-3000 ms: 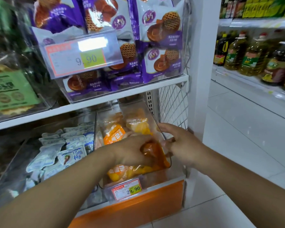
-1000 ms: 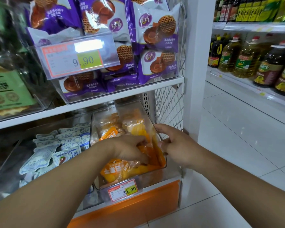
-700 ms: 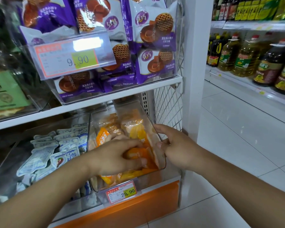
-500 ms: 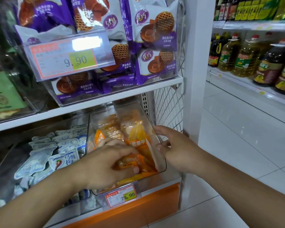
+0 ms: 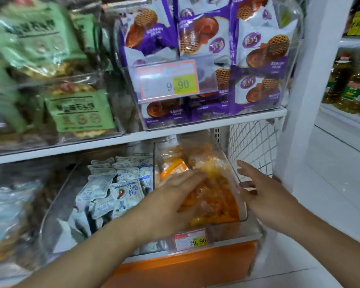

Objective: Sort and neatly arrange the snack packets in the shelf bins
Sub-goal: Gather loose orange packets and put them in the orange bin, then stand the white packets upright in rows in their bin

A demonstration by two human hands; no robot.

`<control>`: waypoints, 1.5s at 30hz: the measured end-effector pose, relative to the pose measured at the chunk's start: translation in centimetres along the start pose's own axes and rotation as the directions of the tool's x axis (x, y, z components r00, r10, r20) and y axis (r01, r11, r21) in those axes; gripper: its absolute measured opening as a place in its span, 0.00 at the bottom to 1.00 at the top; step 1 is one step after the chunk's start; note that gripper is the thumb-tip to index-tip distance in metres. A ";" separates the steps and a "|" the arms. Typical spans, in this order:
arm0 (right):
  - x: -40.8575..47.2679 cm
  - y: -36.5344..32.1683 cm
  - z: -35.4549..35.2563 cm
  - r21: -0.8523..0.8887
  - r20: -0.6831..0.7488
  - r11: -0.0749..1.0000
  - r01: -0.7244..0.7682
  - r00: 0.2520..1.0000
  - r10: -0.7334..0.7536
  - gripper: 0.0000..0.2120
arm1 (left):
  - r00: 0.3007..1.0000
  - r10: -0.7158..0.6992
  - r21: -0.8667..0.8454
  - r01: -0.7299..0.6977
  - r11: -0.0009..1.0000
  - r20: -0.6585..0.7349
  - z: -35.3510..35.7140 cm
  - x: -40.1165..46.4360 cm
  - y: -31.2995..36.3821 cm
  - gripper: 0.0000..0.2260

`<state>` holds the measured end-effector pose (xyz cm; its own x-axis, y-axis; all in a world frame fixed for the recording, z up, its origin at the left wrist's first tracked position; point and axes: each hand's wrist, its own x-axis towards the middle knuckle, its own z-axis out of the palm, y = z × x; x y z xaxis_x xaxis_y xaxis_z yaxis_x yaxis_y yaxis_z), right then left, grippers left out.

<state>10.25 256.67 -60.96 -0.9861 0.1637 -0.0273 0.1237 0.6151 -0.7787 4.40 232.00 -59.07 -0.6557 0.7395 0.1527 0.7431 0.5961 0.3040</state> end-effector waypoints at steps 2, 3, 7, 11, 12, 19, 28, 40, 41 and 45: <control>-0.5 -1.0 0.1 -0.067 -0.057 0.998 0.015 0.998 -0.018 0.31 | 1.000 -0.004 -0.041 0.003 0.999 -0.030 -1.0 -2.8 0.2 0.27; -0.7 -1.6 0.2 -0.131 -0.087 0.991 0.034 0.995 -0.046 0.31 | 0.999 -0.025 -0.055 0.023 0.998 -0.033 -1.5 -4.3 -0.1 0.26; -1.4 -5.1 1.5 -0.320 -0.117 0.933 0.165 0.970 -0.212 0.29 | 0.976 -0.195 -0.026 0.194 0.981 -0.092 -4.1 -9.7 -3.4 0.28; -1.9 -9.0 5.0 -0.378 0.024 0.857 0.351 0.929 -0.370 0.29 | 0.914 -0.368 0.044 0.380 0.924 -0.173 -6.1 -13.7 -8.4 0.27; -2.1 -10.0 6.0 -0.386 0.074 0.844 0.372 0.925 -0.374 0.29 | 0.904 -0.392 0.065 0.407 0.911 -0.171 -6.3 -14.6 -9.5 0.28; -0.5 -15.8 13.1 -0.470 0.341 0.747 0.471 0.877 -0.339 0.35 | 0.900 -0.430 0.132 0.436 0.890 -0.076 -5.6 -17.7 -14.1 0.28; 3.5 -17.9 16.9 -0.557 0.340 0.689 0.463 0.884 -0.320 0.22 | 0.891 -0.444 0.122 0.452 0.883 -0.090 -6.3 -17.6 -15.5 0.20; 0.2 -18.7 13.5 0.229 0.010 0.927 0.299 0.951 -0.309 0.13 | 0.812 -0.506 -0.262 0.441 0.859 -0.291 -7.8 -17.7 -10.2 0.18; -0.6 -19.0 13.5 0.239 -0.012 0.919 0.313 0.948 -0.319 0.12 | 0.772 -0.560 -0.361 0.451 0.816 -0.300 -8.2 -17.6 -9.2 0.16; -4.2 -20.3 13.8 0.156 -0.051 0.864 0.479 0.877 -0.477 0.17 | 0.643 -0.756 -0.920 0.359 0.158 0.121 -10.5 -16.8 -5.8 0.28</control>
<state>10.38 232.84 -53.68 -0.9185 -0.1104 0.3798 -0.3828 0.4894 -0.7835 9.67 212.82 -53.55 -0.9674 0.0625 -0.2455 -0.2410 0.0718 0.9679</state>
